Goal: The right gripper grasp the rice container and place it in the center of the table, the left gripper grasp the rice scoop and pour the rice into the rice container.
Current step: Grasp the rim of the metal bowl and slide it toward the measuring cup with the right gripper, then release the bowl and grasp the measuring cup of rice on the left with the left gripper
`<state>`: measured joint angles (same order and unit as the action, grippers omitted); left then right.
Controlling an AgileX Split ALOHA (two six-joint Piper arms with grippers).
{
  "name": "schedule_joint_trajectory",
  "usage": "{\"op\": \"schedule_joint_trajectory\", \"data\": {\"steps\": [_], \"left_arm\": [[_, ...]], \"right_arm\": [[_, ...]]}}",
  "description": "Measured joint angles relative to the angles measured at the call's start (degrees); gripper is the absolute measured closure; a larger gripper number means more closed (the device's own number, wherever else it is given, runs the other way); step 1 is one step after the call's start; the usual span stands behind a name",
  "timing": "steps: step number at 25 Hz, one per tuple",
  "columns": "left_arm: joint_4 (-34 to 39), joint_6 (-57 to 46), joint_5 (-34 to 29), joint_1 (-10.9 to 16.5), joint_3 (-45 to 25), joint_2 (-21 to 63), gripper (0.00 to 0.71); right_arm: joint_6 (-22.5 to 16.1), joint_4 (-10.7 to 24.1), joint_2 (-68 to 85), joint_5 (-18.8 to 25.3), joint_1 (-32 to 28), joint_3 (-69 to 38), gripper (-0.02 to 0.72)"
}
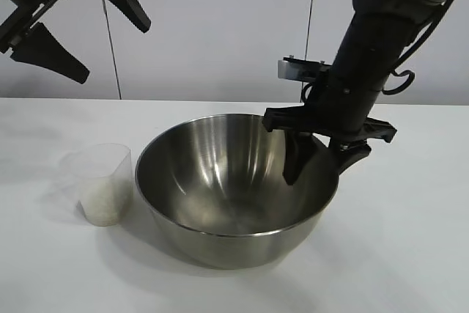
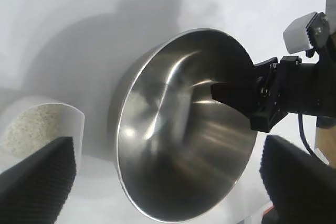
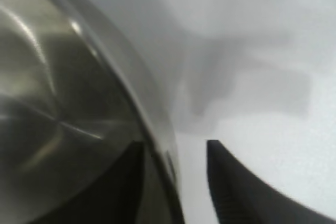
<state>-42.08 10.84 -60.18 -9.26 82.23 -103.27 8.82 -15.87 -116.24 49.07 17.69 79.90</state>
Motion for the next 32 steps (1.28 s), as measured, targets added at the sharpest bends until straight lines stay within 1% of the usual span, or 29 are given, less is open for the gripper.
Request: {"op": "schedule_joint_trajectory", "data": {"steps": [1,2,4,7,10,12,14,16,19,23,27,32], "left_arm": [[0.0,0.0,0.0,0.0,0.0,0.0,0.025],[0.0,0.0,0.0,0.0,0.0,0.0,0.025],[0.0,0.0,0.0,0.0,0.0,0.0,0.025],[0.0,0.0,0.0,0.0,0.0,0.0,0.025],[0.0,0.0,0.0,0.0,0.0,0.0,0.025],[0.0,0.0,0.0,0.0,0.0,0.0,0.025],[0.0,0.0,0.0,0.0,0.0,0.0,0.025],[0.0,0.0,0.0,0.0,0.0,0.0,0.025],[0.0,0.0,0.0,0.0,0.0,0.0,0.025],[0.0,0.0,0.0,0.0,0.0,0.0,0.025],[0.0,0.0,0.0,0.0,0.0,0.0,0.025],[0.0,0.0,0.0,0.0,0.0,0.0,0.025]], "right_arm": [[-0.05,0.0,0.37,1.48,0.0,1.43,0.097],[-0.24,0.0,0.86,3.2,0.0,3.27,0.066],[-1.26,0.36,1.76,6.72,0.0,7.43,0.037],[-3.09,2.41,2.21,12.69,0.0,15.65,0.024],[-4.38,5.8,2.21,17.3,-1.01,23.08,0.02],[-4.53,8.4,2.21,20.01,-3.32,26.33,0.02],[-4.53,10.51,2.21,20.64,-6.03,27.64,0.02],[-4.53,12.29,2.21,20.92,-10.07,27.93,0.02],[-4.48,13.1,2.21,21.47,-16.77,27.93,0.02],[-4.06,13.47,2.27,21.54,-22.68,27.93,0.031],[-3.44,12.81,4.16,21.61,-24.08,26.56,0.037],[-3.19,12.16,10.99,21.62,-24.25,20.39,0.041]]}}
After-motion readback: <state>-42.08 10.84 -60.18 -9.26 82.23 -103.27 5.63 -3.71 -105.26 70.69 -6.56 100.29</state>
